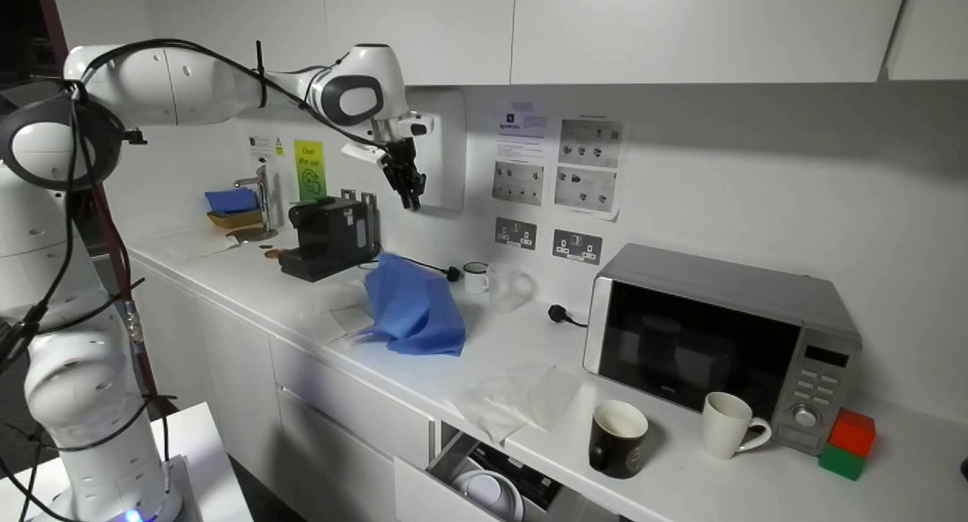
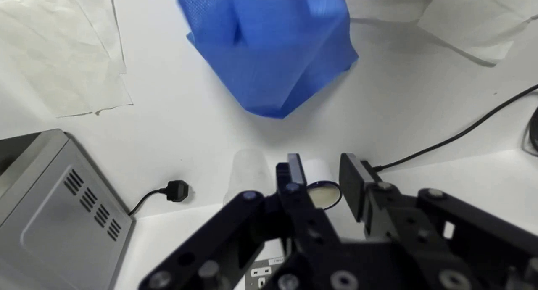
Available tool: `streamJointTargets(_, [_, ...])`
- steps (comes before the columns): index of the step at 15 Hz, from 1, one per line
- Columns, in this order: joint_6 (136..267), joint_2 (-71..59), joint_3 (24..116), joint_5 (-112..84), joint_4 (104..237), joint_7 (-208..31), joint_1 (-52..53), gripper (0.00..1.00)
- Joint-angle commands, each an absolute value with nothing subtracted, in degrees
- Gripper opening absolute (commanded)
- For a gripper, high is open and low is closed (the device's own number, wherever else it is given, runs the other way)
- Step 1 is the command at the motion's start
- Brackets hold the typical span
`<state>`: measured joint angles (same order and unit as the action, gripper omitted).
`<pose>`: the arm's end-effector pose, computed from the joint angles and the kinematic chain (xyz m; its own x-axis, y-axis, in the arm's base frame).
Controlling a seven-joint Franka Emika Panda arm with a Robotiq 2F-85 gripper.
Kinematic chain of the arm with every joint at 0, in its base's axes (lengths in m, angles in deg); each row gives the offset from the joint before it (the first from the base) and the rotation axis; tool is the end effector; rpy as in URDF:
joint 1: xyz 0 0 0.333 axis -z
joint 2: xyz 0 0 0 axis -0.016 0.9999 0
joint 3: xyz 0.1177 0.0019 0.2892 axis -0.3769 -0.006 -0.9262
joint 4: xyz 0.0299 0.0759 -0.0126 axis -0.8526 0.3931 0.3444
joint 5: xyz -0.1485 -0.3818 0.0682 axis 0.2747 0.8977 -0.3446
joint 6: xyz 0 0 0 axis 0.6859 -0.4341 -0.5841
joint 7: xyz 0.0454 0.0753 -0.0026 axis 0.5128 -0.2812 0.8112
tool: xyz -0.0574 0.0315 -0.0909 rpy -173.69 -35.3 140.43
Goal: Move the blue cloth to the wild
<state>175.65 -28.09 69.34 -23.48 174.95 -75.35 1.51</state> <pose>0.5751 -0.0323 0.6467 0.9484 0.0486 0.3134 0.0750 -0.9945 -0.0728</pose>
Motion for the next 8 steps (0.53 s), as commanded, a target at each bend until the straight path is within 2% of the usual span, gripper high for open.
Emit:
streamJointTargets(1, [179.7,-29.4,68.3,-23.2,180.3,-75.2,1.4,0.65])
streamJointTargets(6, [179.8,-29.4,67.6,-23.1,182.2,-75.3,1.4,1.0])
streamJointTargets(8, [179.9,-29.8,67.5,-23.2,182.5,-75.2,1.3,1.0])
